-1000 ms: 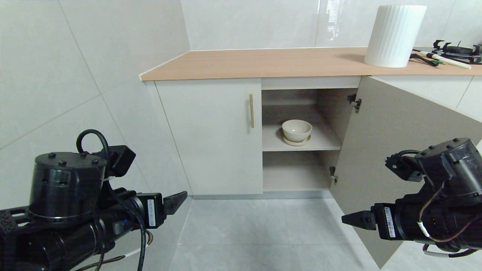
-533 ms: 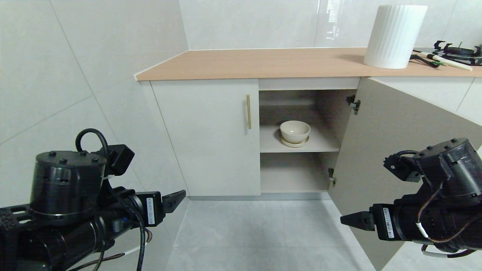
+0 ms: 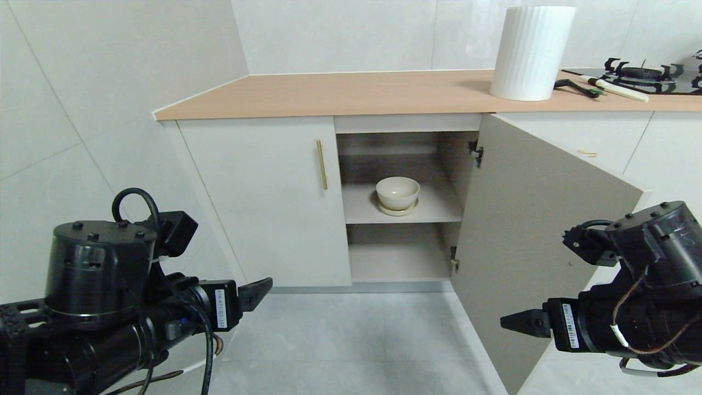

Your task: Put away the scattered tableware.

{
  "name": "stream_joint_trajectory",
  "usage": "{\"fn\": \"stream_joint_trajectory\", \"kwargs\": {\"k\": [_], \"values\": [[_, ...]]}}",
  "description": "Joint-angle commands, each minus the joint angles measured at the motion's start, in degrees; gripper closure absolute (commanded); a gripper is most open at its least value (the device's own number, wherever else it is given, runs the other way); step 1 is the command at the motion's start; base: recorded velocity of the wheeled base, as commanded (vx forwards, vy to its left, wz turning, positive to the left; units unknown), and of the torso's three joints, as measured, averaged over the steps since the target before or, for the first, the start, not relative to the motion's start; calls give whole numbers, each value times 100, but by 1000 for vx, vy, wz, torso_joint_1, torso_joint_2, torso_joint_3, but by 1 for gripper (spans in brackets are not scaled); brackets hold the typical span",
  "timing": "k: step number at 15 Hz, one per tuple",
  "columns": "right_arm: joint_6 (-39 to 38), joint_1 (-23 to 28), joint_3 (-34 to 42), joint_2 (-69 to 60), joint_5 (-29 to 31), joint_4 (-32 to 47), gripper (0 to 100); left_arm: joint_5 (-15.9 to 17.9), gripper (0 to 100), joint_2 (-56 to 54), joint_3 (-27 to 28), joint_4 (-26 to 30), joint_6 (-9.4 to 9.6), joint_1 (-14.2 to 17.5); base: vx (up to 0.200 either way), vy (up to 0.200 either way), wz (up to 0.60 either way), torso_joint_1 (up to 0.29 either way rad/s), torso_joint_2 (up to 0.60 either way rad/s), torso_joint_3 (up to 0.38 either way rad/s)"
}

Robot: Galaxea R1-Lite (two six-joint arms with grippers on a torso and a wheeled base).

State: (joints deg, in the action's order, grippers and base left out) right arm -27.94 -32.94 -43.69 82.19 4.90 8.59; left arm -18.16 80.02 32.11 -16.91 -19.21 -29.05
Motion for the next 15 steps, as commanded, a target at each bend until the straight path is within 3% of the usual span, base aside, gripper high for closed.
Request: {"fn": "stream_joint_trajectory", "kwargs": {"k": [1, 5, 8, 11, 15], "values": [[-1, 16, -25, 25, -7, 55, 0, -3, 0, 5, -3, -5, -4, 5, 0, -200, 0, -2, 2, 2], [26, 534, -500, 78, 2, 977, 0, -3, 0, -4, -12, -5, -4, -4, 0, -50, 0, 1, 1, 1], [544, 1879, -1230, 16, 37, 2015, 0, -3, 0, -4, -12, -5, -4, 5, 0, 0, 0, 0, 0, 0], [834, 2881, -1493, 166, 55, 2015, 0, 6, 0, -4, -12, -5, -4, 5, 0, 0, 0, 0, 0, 0], [790, 3355, -1564, 702, 64, 1338, 0, 6, 0, 5, -12, -5, -4, 5, 0, 0, 0, 0, 0, 0]]}}
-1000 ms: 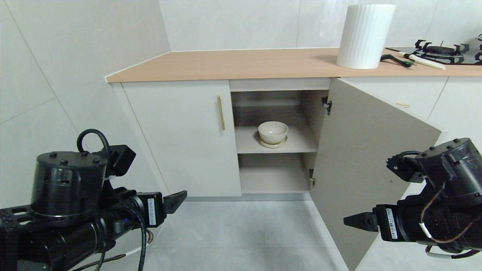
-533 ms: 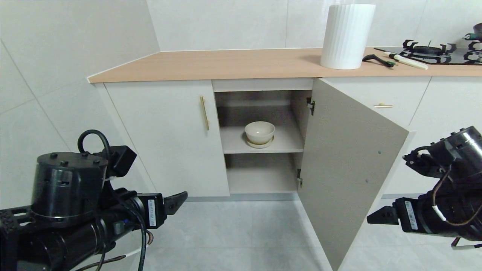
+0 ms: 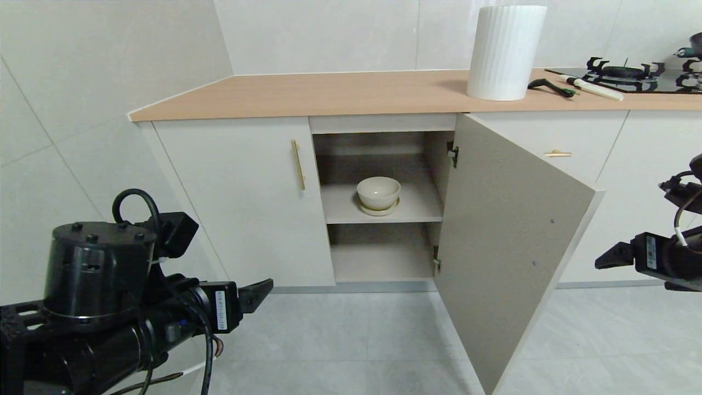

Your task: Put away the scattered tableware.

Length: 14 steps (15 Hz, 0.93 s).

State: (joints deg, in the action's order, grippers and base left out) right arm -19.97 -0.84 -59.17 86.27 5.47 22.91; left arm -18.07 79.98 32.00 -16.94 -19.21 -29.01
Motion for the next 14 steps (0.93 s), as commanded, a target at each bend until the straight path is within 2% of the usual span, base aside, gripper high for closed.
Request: {"fn": "stream_joint_trajectory", "kwargs": {"k": [1, 4, 8, 14], "values": [[-95, 198, 2, 452, 15, -304, 0, -4, 0, 0, -1, -2, -4, 1, 0, 0, 0, 0, 0, 0], [-781, 207, -24, 777, 15, -990, 0, -13, 0, 0, -1, -2, -4, 1, 0, 0, 0, 0, 0, 0], [-1264, 163, -15, 803, 6, -1464, 0, -4, 0, -9, -1, -11, -4, 1, 0, 0, 0, 0, 0, 0], [-1448, -408, 11, 751, -11, -1482, 0, -4, 0, 0, 26, -11, -21, 1, 0, 0, 0, 0, 0, 0]]}}
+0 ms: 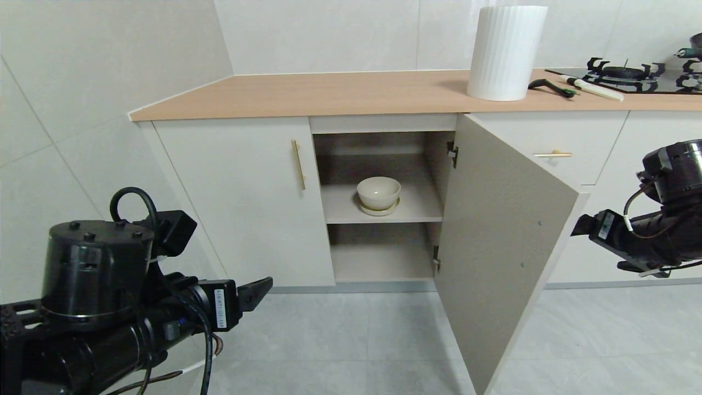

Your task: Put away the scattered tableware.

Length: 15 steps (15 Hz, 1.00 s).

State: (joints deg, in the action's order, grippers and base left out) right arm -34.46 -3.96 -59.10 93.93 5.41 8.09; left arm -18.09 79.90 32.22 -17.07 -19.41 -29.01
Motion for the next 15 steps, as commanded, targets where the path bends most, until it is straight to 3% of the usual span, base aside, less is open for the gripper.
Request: {"fn": "stream_joint_trajectory", "kwargs": {"k": [1, 5, 8, 15], "values": [[1, -325, 4, -68, -14, 8, 0, -1, 0, 8, 12, 2, -2, 1, 0, 0, 0, 0, 0, 0], [54, -1142, -216, 55, -49, -10, 0, -1, 0, 8, 30, -7, -10, 19, 0, 0, 0, 0, 0, 0], [194, -1775, -822, 679, -163, 26, 0, -1, 0, 43, 30, -7, -10, 19, 0, 0, 0, 0, 0, 0], [414, -2241, -2317, 2121, -278, 131, 0, -1, 0, 175, 21, -7, -2, 19, 0, 0, 0, 0, 0, 0]]}}
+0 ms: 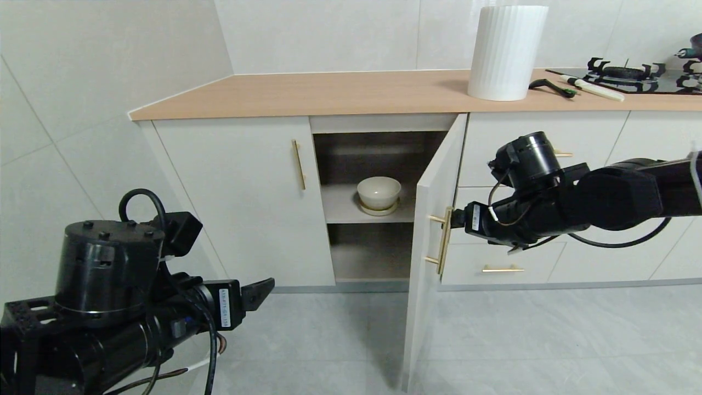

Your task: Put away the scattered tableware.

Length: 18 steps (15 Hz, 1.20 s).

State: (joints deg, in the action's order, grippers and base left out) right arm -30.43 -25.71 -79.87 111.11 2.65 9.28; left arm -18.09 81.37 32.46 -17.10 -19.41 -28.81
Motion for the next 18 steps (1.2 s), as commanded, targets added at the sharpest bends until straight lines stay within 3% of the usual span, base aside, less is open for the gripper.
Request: {"fn": "stream_joint_trajectory", "kwargs": {"k": [1, 9, 18], "values": [[2, -92, -336, 535, 8, 4, 0, -1, 0, 28, -3, -4, -2, -2, 0, 0, 0, 0, 0, 0], [-121, -118, -354, 755, 17, -14, 0, -10, 0, 37, -21, -4, 7, -37, 0, 0, 0, 0, 0, 0], [-359, -127, -362, 922, 17, -356, 0, -19, 0, 28, -38, 23, 25, -37, 200, 0, 0, 2, 2, 2]]}}
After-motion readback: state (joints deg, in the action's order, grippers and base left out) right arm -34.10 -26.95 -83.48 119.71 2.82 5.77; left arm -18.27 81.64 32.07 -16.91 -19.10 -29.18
